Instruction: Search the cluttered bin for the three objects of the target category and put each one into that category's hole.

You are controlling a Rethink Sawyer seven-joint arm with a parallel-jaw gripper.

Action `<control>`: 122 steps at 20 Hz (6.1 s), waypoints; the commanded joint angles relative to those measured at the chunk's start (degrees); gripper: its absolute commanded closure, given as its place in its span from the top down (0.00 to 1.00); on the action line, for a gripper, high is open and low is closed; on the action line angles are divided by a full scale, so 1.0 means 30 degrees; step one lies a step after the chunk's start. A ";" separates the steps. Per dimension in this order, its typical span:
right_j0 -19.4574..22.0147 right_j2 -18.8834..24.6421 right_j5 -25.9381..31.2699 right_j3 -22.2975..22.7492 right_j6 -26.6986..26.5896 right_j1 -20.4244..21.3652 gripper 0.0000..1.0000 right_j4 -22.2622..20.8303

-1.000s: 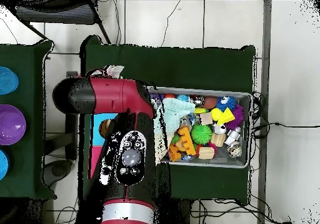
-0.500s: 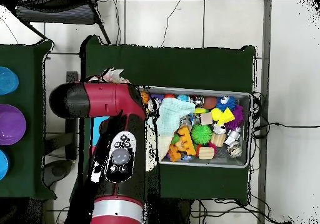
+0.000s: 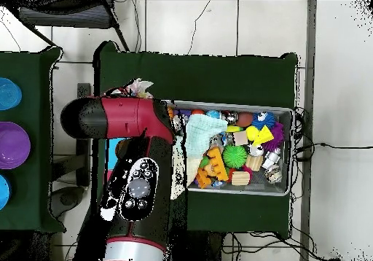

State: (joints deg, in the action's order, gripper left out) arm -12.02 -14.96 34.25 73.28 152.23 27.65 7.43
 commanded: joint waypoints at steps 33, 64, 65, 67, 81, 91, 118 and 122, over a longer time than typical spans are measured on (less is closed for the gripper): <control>0.3176 0.6357 0.2226 0.3327 -0.0278 -0.0958 0.00 0.3421; -0.2365 -0.2759 0.0967 -0.1362 0.7092 -0.4374 0.00 0.2378; -0.2464 -0.3074 0.0854 -0.1473 0.7159 -0.4523 0.00 0.2450; -0.2410 -0.3311 0.0600 -0.1575 0.6981 -0.4722 0.00 0.2691; -0.1817 -0.3732 0.2694 -0.2066 0.5154 -0.5165 0.00 0.3772; -0.0278 -0.0928 0.0542 -0.1360 0.2811 -0.5694 0.00 0.4625; 0.1581 0.2843 0.1529 0.2431 0.0280 -0.1881 0.00 0.3749; 0.0872 0.1802 0.1625 0.2683 0.0952 -0.0564 0.00 0.3216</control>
State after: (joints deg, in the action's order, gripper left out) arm -8.91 -11.96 40.57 73.10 154.72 20.87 20.61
